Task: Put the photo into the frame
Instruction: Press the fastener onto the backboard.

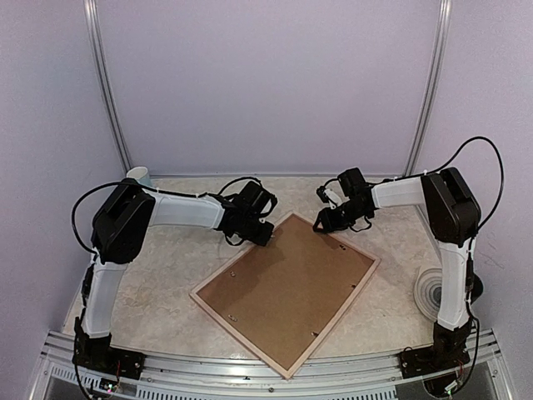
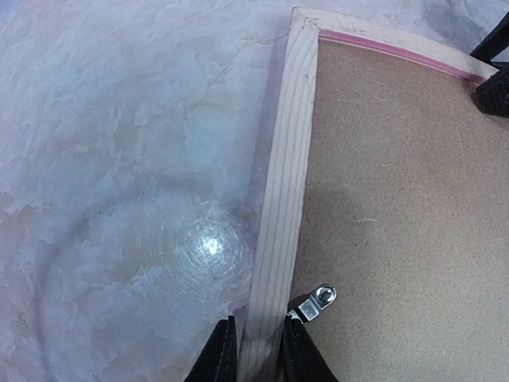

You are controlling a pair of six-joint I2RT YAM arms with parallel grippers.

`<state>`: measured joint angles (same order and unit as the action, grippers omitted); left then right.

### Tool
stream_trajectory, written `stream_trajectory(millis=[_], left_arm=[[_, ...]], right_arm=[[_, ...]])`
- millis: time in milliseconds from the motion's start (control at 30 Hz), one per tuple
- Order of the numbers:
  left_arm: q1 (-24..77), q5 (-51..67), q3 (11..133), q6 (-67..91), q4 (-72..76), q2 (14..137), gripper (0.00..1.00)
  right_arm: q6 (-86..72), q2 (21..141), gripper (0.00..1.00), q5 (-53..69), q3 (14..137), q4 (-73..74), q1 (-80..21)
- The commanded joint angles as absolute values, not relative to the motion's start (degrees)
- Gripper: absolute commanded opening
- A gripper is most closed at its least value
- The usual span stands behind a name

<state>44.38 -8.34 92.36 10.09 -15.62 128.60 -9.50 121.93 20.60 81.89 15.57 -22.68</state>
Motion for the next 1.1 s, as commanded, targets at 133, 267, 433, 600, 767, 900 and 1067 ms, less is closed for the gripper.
stream_trajectory(millis=[133,267,433,600,767,900,1067], left_arm=[[45.3,-9.7,96.9,9.8,-22.8,136.8,0.14],[45.4,-7.9,98.6,9.3,-24.6,138.7,0.1],[46.6,-8.4,99.1,5.8,-25.6,139.5,0.09],[47.8,-10.6,104.2,0.4,-30.3,140.8,0.12],[48.3,-9.1,113.8,-2.7,-39.3,146.5,0.26],[48.7,-11.9,112.7,-1.1,-36.4,147.4,0.26],[46.3,-11.8,100.3,5.1,-22.0,137.0,0.26]], right_arm=[[-8.6,122.7,0.39,22.8,81.9,18.8,-23.2],[-8.0,123.3,0.39,23.1,82.6,19.1,-23.5],[-7.4,124.1,0.39,23.4,83.2,19.7,-23.9],[-6.8,124.5,0.39,23.7,83.2,20.0,-24.3],[-6.7,124.6,0.38,23.7,83.0,20.0,-24.7],[-6.7,124.5,0.38,23.6,82.9,19.9,-24.7],[-6.8,124.1,0.38,23.5,82.9,20.0,-24.7]])
